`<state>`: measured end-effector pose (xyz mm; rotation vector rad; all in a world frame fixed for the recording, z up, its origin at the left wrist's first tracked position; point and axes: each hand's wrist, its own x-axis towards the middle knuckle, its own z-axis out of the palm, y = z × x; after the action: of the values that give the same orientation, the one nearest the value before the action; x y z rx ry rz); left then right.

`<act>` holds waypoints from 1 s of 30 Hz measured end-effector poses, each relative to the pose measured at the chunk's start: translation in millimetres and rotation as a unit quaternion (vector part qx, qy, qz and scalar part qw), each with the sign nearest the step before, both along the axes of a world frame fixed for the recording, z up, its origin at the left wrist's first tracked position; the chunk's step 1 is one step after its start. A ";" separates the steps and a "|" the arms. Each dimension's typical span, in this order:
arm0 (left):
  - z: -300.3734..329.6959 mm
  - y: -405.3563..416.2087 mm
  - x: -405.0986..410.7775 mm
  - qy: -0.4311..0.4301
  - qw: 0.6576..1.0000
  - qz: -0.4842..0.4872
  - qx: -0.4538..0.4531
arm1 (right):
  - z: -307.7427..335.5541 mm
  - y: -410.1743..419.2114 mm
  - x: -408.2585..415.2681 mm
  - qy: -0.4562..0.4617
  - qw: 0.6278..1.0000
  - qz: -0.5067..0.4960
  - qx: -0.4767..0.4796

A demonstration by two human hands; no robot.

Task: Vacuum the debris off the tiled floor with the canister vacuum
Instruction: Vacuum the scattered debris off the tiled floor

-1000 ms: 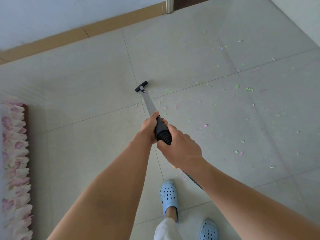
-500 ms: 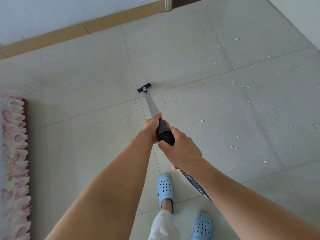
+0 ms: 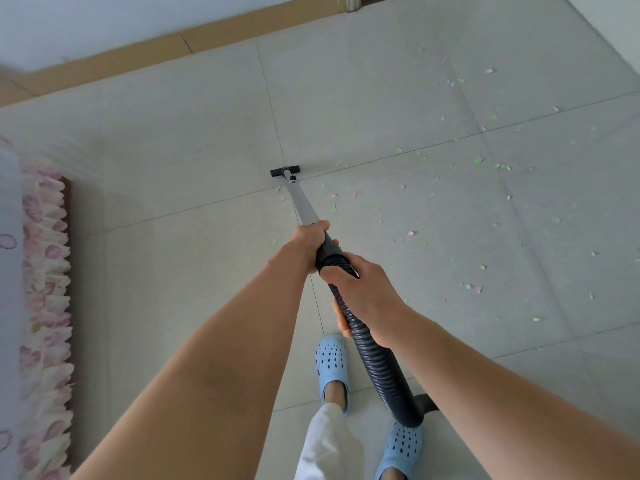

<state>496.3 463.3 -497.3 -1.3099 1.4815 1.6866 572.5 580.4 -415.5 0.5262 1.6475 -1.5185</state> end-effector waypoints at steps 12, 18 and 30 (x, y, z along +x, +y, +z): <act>11.5 21.5 39.1 0.037 0.999 0.032 0.018 | 17.3 20.7 30.9 -0.024 1.000 -0.014 -0.011; 7.0 18.5 61.4 0.047 0.997 0.051 0.021 | 12.5 20.9 51.5 -0.038 0.999 -0.020 -0.030; -13.9 17.7 106.4 0.040 0.995 0.078 0.052 | -12.6 24.3 93.7 -0.024 0.999 0.015 -0.030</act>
<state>602.7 481.0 -511.2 -1.3467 1.3443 1.9103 666.1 604.7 -428.1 0.5006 1.5620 -1.5170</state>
